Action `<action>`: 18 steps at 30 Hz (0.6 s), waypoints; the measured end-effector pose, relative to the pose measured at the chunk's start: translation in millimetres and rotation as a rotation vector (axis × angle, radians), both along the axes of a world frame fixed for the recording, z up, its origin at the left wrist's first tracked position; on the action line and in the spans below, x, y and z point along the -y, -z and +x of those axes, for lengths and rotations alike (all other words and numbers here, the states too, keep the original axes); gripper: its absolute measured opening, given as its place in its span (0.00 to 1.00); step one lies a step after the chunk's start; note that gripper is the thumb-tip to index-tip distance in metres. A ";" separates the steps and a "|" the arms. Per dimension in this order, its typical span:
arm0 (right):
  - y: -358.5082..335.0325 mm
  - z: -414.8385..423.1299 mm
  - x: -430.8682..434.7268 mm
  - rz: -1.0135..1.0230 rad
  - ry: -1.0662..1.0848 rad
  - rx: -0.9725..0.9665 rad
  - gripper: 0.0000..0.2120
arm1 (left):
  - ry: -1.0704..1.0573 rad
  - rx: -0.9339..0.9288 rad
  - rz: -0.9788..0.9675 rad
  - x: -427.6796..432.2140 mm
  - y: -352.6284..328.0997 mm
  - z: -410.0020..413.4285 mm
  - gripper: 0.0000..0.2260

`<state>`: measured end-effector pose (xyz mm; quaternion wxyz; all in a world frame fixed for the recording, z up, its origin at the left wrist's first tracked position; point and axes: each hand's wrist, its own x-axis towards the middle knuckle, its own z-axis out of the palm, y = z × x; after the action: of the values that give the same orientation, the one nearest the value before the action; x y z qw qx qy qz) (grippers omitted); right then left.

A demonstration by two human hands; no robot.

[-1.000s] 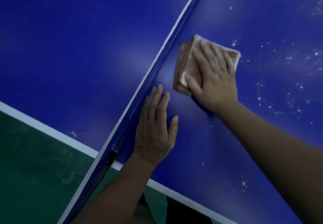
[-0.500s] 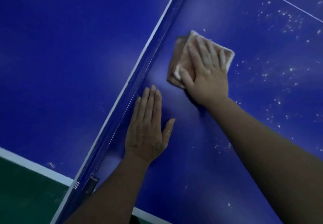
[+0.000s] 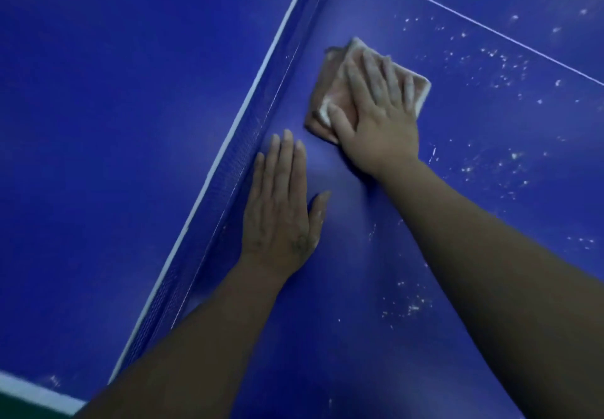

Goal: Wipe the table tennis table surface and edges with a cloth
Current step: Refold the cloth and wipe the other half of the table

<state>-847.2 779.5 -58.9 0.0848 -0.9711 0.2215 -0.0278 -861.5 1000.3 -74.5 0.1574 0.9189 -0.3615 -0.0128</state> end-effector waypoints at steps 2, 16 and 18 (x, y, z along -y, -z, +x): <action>0.3 -20.8 17.7 -0.016 0.073 0.018 0.35 | 0.031 0.019 0.060 7.9 3.7 8.3 0.34; -6.1 59.2 69.1 0.024 -0.011 -0.016 0.35 | 0.000 0.018 0.038 10.5 7.1 10.9 0.35; -6.8 35.2 89.5 0.031 0.057 -0.016 0.35 | 0.005 0.012 0.058 9.5 6.8 10.4 0.35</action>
<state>-812.0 690.0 -52.2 0.0971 -0.9631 0.2504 -0.0191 -851.1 990.8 -81.2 0.1286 0.9223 -0.3641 -0.0182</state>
